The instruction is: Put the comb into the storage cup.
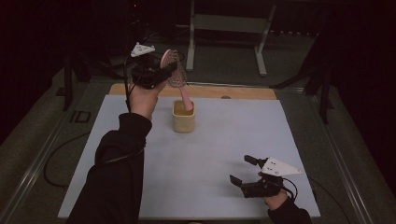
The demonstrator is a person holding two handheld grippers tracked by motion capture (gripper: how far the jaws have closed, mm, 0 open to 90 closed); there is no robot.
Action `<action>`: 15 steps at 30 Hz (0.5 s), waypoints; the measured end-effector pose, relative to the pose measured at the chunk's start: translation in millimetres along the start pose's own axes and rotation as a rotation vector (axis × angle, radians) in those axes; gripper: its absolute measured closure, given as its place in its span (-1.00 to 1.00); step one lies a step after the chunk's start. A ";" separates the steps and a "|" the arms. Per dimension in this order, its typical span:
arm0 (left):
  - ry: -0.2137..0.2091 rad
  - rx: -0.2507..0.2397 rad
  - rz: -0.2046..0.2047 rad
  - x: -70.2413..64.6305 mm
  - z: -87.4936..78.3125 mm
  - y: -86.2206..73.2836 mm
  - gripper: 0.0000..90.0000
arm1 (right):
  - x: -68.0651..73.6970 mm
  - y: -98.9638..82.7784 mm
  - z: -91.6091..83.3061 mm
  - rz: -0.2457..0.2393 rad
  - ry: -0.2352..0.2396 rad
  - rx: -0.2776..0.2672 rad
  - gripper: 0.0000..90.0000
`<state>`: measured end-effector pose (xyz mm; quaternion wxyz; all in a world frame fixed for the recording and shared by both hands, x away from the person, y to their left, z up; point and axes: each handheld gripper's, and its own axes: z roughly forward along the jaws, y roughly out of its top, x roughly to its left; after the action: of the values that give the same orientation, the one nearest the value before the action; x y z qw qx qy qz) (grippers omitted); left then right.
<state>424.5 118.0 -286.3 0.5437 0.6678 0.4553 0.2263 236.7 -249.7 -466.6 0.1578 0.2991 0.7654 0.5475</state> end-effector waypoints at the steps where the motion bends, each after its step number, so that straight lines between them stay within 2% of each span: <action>1: 0.004 0.000 0.000 0.0 1.2 -1.4 0.46 | 0.2 -0.1 0.1 -0.001 0.000 0.002 -0.80; 7: 0.028 0.000 0.006 2.1 7.9 -10.2 0.46 | 0.3 0.3 -0.3 -0.005 0.001 0.000 -0.80; 15: 0.030 -0.001 -0.018 6.6 15.5 -21.6 0.46 | 0.3 0.8 -0.5 -0.007 0.001 -0.003 -0.80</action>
<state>432.2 115.5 -312.4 0.5391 0.6598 0.4694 0.2315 236.4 -249.7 -465.7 0.1597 0.2959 0.7658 0.5482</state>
